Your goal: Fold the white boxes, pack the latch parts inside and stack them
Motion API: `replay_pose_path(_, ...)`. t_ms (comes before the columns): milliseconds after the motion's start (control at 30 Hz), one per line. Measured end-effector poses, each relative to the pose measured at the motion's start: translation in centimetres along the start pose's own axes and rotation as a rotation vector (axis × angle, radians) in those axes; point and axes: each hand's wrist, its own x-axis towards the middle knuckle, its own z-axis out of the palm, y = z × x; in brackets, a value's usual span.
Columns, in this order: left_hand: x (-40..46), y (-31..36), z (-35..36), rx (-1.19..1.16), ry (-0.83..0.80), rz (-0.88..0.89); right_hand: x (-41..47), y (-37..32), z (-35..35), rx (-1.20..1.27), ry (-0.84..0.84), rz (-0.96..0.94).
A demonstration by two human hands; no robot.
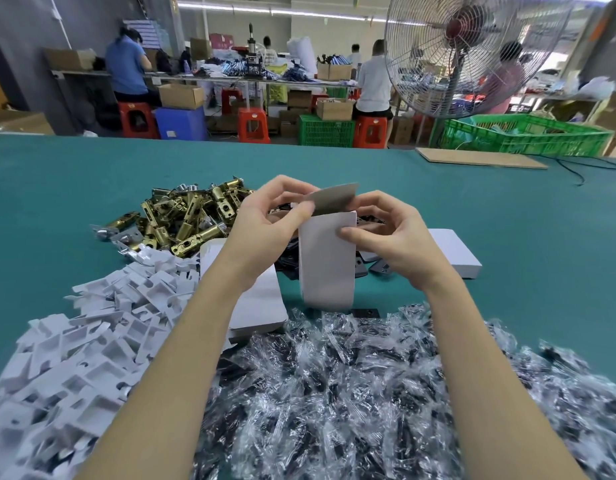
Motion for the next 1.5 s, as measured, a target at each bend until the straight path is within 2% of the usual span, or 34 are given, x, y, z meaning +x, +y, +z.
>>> replay_pose_path(100, -0.1, 0.4, 0.0, 0.004, -0.017, -0.041, 0.0, -0.1, 0.0, 0.013, -0.005, -0.007)
replay_pose_path(433, 0.2, -0.3, -1.1, 0.039, -0.026, 0.039, -0.1, -0.6, 0.1, 0.058, -0.106, -0.022)
replay_pose_path(867, 0.3, -1.0, -1.0, 0.153, 0.048, 0.080, 0.3, 0.1, 0.7, 0.065, -0.057, -0.018)
replay_pose_path(1200, 0.5, -1.0, -1.1, 0.127, 0.075, 0.027, 0.4, 0.7, 1.0, 0.101, -0.045, 0.017)
replay_pose_path(1367, 0.4, -0.4, -0.9, 0.111, 0.074, 0.018, 0.0, 1.8, 2.5, -0.019, -0.265, 0.207)
replay_pose_path(1500, 0.2, 0.3, -0.6, 0.129, 0.095, 0.034, 0.0, 1.7, 3.7, -0.040, -0.154, 0.149)
